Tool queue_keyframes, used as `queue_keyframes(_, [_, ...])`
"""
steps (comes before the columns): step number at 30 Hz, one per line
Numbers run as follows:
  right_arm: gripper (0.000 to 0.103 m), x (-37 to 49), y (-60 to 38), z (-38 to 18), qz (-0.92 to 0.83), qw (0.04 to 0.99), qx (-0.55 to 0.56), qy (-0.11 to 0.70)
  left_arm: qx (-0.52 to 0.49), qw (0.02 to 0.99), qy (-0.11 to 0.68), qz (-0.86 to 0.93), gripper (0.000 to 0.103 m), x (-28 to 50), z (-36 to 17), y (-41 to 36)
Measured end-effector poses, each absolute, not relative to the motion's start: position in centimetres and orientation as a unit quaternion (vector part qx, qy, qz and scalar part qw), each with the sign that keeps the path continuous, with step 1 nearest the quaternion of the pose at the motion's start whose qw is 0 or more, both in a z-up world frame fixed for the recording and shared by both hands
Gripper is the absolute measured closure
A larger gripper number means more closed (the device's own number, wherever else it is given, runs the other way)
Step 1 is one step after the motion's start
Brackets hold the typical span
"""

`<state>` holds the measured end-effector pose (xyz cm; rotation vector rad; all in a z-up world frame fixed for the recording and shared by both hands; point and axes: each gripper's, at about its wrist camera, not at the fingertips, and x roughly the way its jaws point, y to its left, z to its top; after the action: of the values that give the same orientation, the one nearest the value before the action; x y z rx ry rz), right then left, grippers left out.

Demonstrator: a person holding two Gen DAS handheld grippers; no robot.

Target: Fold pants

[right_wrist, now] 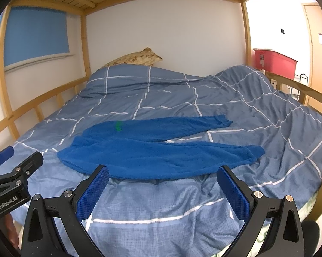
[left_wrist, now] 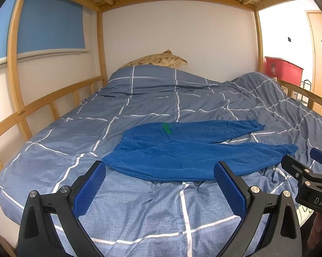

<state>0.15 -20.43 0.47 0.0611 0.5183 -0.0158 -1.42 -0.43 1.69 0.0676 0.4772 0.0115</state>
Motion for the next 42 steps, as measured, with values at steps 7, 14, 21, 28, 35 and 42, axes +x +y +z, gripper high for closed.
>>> queue_keyframes(7, [0.000, 0.1, -20.3, 0.5, -0.007, 0.967, 0.028, 0.254, 0.032, 0.971, 0.237, 0.004, 0.000, -1.5, 1.6, -0.4])
queue_keyframes(14, [0.000, -0.2, -20.2, 0.5, -0.009, 0.967, 0.027, 0.252, 0.031, 0.971, 0.236, 0.002, 0.000, -1.8, 1.4, -0.1])
queue_keyframes(21, [0.000, -0.9, -20.1, 0.3, -0.008, 0.968, 0.028, 0.248, 0.031, 0.971, 0.237, 0.004, 0.000, -2.4, 1.2, 0.1])
queue_keyframes(28, [0.000, -0.9, -19.2, -1.0, 0.005, 0.967, 0.030, 0.255, 0.025, 0.969, 0.243, 0.021, 0.001, -3.6, 0.0, 1.7])
queue_keyframes(35, [0.002, 0.6, -17.3, -2.8, 0.033, 0.964, 0.051, 0.260, 0.018, 0.970, 0.236, 0.058, 0.003, -2.9, -0.9, 4.1])
queue_keyframes(42, [0.011, 4.4, -15.7, -5.3, 0.054, 0.953, 0.102, 0.279, 0.010, 0.965, 0.254, 0.064, 0.010, 1.0, -2.1, 6.2])
